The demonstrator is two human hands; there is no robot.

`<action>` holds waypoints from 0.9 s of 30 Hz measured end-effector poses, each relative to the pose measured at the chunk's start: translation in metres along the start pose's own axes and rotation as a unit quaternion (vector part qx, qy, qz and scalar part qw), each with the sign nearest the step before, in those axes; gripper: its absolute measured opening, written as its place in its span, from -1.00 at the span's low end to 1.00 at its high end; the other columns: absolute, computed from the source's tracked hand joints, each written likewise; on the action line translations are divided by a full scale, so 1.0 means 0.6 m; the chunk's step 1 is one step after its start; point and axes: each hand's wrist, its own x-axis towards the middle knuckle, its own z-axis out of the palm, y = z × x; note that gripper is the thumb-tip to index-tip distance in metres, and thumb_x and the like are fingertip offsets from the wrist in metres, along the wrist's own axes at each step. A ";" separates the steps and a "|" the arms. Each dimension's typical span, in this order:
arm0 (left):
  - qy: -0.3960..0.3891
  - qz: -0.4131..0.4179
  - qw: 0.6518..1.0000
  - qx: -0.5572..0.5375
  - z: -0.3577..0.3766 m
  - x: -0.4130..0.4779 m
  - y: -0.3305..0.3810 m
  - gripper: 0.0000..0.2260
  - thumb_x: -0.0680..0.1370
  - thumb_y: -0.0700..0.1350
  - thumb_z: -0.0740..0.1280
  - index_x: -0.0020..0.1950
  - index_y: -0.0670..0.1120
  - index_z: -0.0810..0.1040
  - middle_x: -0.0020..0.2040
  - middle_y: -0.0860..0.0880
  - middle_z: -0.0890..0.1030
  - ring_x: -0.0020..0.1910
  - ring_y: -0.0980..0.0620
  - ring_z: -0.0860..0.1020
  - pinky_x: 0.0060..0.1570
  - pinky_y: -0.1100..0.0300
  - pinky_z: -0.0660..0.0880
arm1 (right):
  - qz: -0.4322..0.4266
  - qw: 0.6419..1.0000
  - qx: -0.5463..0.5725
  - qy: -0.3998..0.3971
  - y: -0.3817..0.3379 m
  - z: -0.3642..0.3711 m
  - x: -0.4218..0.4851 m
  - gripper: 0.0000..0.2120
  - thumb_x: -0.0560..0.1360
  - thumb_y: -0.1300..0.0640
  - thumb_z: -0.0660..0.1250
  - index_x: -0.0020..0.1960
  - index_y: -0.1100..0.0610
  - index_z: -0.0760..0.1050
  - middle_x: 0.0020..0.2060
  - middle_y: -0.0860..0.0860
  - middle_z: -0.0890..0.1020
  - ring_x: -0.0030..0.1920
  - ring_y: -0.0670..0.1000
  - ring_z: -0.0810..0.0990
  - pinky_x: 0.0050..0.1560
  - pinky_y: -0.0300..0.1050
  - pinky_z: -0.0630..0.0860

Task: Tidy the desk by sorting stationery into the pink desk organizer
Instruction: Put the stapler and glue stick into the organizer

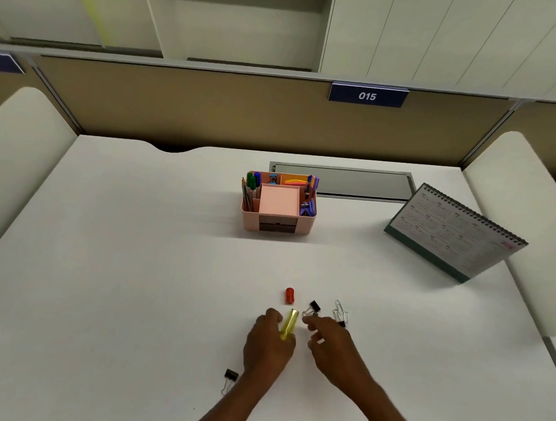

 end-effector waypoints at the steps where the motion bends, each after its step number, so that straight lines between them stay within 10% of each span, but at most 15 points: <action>1: 0.004 -0.002 1.000 -0.013 -0.002 0.000 -0.001 -0.65 0.52 0.08 0.45 0.25 0.02 0.50 0.08 0.05 0.62 0.01 0.09 0.60 -0.15 0.33 0.45 | 0.013 1.000 0.006 -0.008 -0.001 0.001 -0.004 -0.56 0.54 0.28 0.37 0.34 -0.07 0.52 0.14 -0.12 0.59 0.06 -0.23 0.57 0.04 -0.43 0.49; 11: 0.003 -0.037 0.945 -0.325 -0.065 0.013 0.025 -0.75 0.50 0.09 0.50 0.11 0.14 0.52 -0.16 0.08 0.72 -0.16 0.12 0.70 0.00 0.07 0.67 | -0.053 0.990 0.125 0.031 -0.073 -0.031 0.020 -0.49 0.49 0.24 0.50 0.36 -0.11 0.52 0.17 -0.22 0.61 0.11 -0.12 0.65 -0.02 -0.27 0.60; 27: 0.060 0.006 0.946 -0.319 -0.161 0.144 0.104 -0.75 0.64 -0.08 0.36 0.32 0.04 0.57 0.09 0.01 0.71 -0.13 0.10 0.71 -0.08 0.21 0.66 | -0.042 0.974 0.148 0.167 -0.184 -0.048 0.199 -0.75 0.54 0.19 0.47 0.20 0.02 0.66 0.08 -0.11 0.70 0.00 -0.25 0.62 -0.01 -0.50 0.51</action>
